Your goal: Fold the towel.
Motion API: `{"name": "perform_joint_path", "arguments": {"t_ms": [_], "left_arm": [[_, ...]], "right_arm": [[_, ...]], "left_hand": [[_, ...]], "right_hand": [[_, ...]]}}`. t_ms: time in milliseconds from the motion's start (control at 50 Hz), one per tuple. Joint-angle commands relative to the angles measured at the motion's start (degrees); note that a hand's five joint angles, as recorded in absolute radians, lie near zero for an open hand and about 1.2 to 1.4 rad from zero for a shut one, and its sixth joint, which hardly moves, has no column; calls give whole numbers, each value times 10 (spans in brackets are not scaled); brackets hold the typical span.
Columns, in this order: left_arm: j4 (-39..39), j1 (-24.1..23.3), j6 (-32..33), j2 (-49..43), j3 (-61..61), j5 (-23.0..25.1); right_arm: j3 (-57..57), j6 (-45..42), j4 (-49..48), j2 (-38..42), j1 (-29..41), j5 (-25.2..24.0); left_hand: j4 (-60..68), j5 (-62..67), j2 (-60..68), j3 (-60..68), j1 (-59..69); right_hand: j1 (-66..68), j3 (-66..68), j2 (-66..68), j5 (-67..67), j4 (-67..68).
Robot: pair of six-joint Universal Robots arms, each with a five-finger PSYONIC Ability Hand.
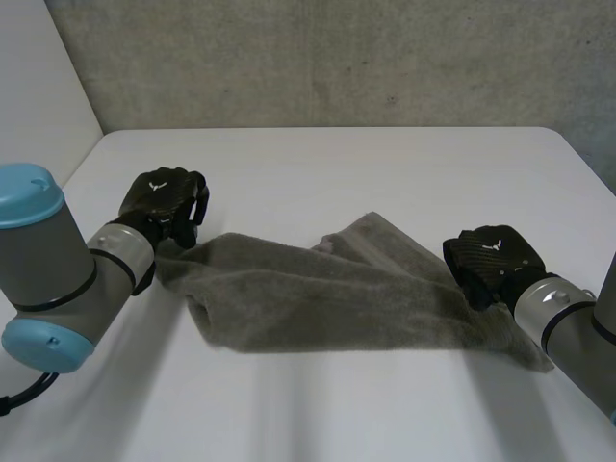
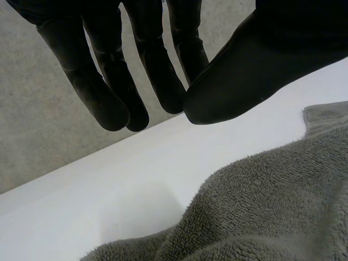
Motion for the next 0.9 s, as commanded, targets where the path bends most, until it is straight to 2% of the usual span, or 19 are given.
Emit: {"name": "perform_joint_path", "arguments": {"t_ms": [20,40,60,100,120,160,180,220,260,400,580,720,900], "left_arm": [[-23,9,0,0,4,23],[-26,9,0,0,5,23],[-26,9,0,0,5,23],[-31,10,-2,0,8,23],[-31,10,-2,0,9,23],[-37,10,-3,-1,14,22],[-37,10,-3,-1,14,22],[-43,17,-4,-1,22,21],[-46,23,-5,-1,26,20],[-66,50,-3,-16,66,19],[-146,83,5,-100,161,20],[-174,85,15,-141,200,19],[-182,85,77,-171,195,14]], "right_arm": [[12,-29,2,1,-2,0],[12,-29,2,1,-2,0],[12,-29,2,1,-2,0],[12,-29,2,1,-2,-1],[12,-29,2,1,-2,-1],[12,-27,2,1,-3,-2],[12,-27,2,1,-3,-2],[13,-26,1,0,-10,-3],[13,-23,1,0,-15,-4],[8,-10,-4,0,-24,-9],[-21,17,0,13,-34,-11],[-44,16,2,46,-29,-8],[-62,13,-1,101,-30,-13]], "left_hand": [[-260,-395,-254,-301,-278],[-333,-468,-327,-374,-351],[-334,-469,-328,-375,-352],[-476,-611,-470,-517,-494],[-477,-612,-471,-518,-495],[-585,-721,-579,-627,-604],[-586,-721,-580,-627,-604],[-706,-842,-700,-748,-725],[-759,-894,-753,-800,-777],[-759,-895,-753,-800,-777],[-712,-848,-706,-753,-730],[-688,-824,-683,-730,-707],[-673,-809,-667,-715,-692]], "right_hand": [[-232,-228,-220,-235,-231],[-311,-308,-300,-315,-311],[-312,-309,-301,-315,-312],[-406,-403,-394,-409,-405],[-407,-403,-395,-410,-406],[-477,-474,-465,-480,-476],[-477,-474,-465,-480,-476],[-598,-595,-586,-601,-597],[-642,-638,-630,-645,-641],[-663,-660,-651,-666,-662],[-663,-660,-651,-666,-662],[-663,-660,-651,-666,-662],[-659,-656,-647,-662,-658]]}}
